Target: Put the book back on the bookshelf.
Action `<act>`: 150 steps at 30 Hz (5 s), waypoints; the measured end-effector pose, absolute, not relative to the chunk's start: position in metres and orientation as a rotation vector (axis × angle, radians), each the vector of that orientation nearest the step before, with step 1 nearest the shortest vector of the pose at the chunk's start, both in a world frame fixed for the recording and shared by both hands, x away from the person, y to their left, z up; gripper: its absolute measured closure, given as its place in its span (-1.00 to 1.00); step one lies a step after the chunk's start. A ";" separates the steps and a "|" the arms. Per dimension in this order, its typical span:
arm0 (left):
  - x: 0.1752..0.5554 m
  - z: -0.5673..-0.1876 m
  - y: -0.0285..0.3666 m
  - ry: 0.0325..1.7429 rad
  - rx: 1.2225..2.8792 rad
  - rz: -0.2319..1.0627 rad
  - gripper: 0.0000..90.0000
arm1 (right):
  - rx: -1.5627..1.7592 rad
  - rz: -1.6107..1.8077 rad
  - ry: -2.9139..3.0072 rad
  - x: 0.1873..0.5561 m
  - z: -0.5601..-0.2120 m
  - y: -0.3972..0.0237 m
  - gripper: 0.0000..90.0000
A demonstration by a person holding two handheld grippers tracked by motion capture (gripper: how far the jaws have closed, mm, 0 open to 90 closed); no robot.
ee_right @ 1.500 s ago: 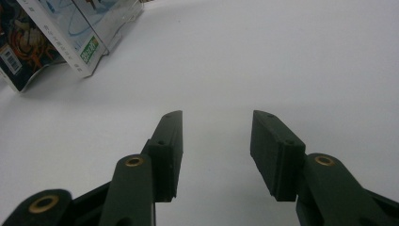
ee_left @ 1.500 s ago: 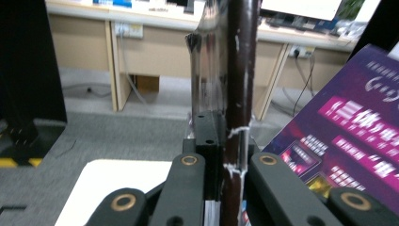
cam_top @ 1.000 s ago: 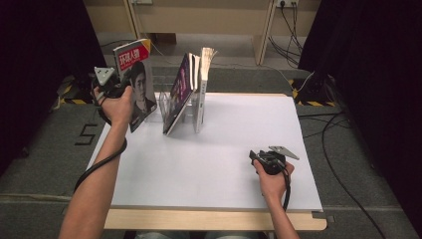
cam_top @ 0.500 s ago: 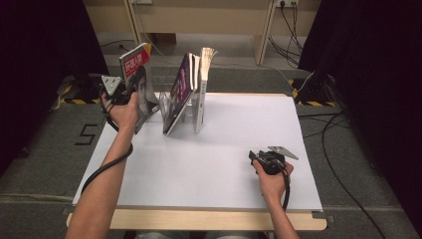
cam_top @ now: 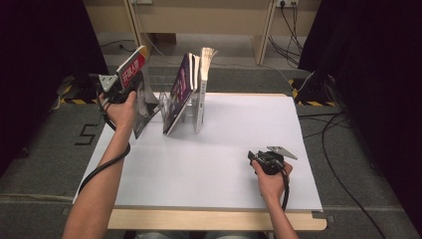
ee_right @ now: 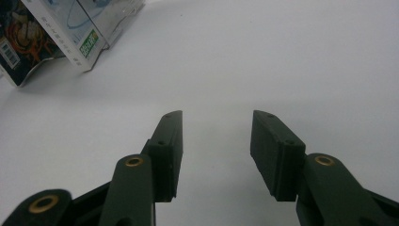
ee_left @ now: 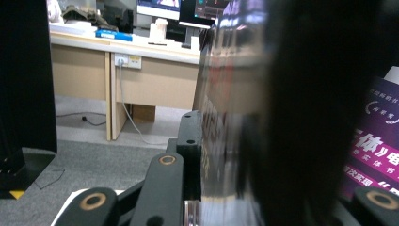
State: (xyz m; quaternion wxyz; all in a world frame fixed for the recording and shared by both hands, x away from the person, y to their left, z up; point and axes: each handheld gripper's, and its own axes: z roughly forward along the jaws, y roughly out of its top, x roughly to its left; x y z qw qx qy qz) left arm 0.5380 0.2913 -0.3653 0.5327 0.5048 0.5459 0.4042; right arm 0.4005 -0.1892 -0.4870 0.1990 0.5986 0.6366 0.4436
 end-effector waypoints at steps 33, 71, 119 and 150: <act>0.542 -0.372 0.295 1.256 1.150 1.035 0.92 | 1.692 1.237 1.783 0.402 -0.490 -0.189 0.22; 0.531 -0.356 0.304 1.277 1.207 0.963 0.06 | 1.680 1.241 1.774 0.399 -0.487 -0.189 0.22; 0.467 -0.349 0.312 1.246 1.339 0.856 -0.45 | 1.685 1.245 1.755 0.397 -0.483 -0.189 0.22; 0.418 -0.369 0.327 1.237 1.399 0.790 -0.47 | 1.683 1.244 1.753 0.396 -0.481 -0.189 0.22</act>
